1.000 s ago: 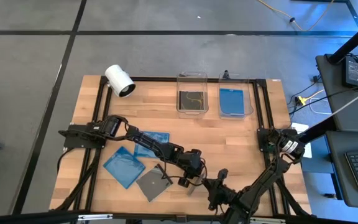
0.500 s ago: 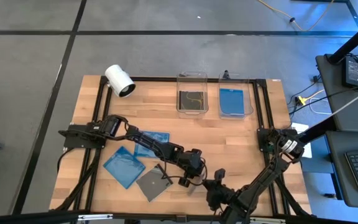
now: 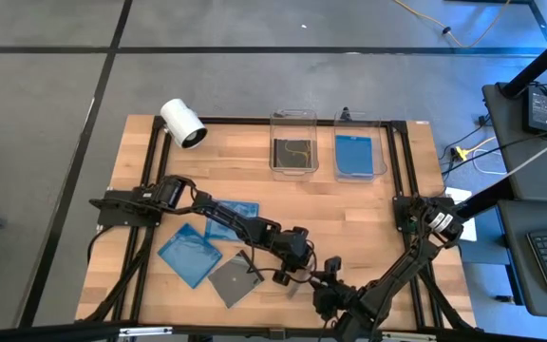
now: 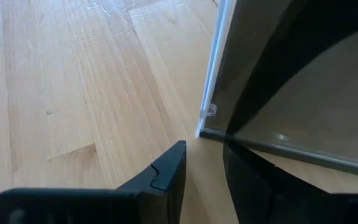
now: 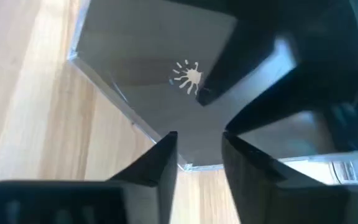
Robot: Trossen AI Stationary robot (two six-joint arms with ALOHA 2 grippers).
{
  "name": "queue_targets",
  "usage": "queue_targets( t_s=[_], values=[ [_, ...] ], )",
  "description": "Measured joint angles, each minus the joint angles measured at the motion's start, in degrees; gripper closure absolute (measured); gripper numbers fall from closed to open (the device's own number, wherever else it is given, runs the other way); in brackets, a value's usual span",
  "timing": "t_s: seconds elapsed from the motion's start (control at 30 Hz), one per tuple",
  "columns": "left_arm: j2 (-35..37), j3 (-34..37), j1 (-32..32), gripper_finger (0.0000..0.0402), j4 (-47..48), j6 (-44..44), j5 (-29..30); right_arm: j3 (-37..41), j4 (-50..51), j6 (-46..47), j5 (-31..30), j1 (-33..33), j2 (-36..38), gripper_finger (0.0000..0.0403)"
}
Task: Pick & place jewel cases by type
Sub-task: Put the right black CD case into the left transparent bin
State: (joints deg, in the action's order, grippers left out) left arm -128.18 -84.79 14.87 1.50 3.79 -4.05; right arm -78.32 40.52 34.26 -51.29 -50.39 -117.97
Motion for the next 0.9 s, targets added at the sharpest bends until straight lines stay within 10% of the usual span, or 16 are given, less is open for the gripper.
queue_targets(
  t_s=[0.3, 0.9],
  values=[
    [0.04, 0.0, 0.0, 0.0295, 0.02, 0.0, -0.06, 0.0, 4.33, 1.62, 1.76, -0.35, 2.08, 0.0187],
    [0.09, 0.0, 0.0, 0.0297, 0.07, 0.0, -0.11, 0.0, 27.88, 11.5, 7.58, -1.76, 16.96, 0.0182]
  ],
)
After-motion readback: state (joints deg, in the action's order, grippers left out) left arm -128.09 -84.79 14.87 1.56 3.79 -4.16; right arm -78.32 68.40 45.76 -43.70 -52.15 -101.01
